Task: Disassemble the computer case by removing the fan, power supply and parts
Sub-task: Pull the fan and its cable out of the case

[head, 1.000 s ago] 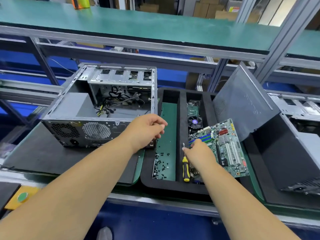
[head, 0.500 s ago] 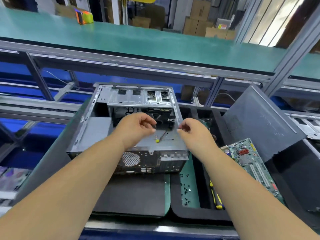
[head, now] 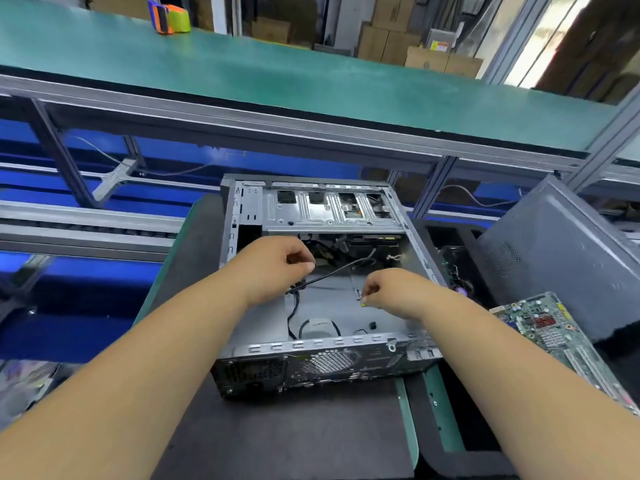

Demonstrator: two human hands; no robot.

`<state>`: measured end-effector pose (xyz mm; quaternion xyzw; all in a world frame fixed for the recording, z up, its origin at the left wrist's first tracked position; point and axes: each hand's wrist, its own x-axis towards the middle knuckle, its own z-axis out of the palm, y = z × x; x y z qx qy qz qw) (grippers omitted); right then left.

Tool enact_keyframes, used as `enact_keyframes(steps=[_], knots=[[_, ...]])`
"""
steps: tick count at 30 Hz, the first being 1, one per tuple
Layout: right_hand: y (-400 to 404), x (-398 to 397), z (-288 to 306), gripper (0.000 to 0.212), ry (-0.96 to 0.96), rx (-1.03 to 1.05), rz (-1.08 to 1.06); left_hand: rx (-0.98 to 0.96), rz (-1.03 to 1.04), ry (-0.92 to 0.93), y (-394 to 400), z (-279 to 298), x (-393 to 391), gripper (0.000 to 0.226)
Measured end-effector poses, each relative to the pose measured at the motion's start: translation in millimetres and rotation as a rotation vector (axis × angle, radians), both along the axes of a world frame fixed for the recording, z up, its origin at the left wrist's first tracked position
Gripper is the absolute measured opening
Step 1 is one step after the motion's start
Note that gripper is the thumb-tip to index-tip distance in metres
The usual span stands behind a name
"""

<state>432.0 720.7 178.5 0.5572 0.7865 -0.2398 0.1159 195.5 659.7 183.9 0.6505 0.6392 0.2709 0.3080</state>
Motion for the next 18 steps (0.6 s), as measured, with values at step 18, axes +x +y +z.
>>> enact_keyframes(steps=[18], knots=[[9,-21,-34,0.045,-0.496,-0.278,0.322,-0.008,-0.124,0.119,9,2,5,0.011]])
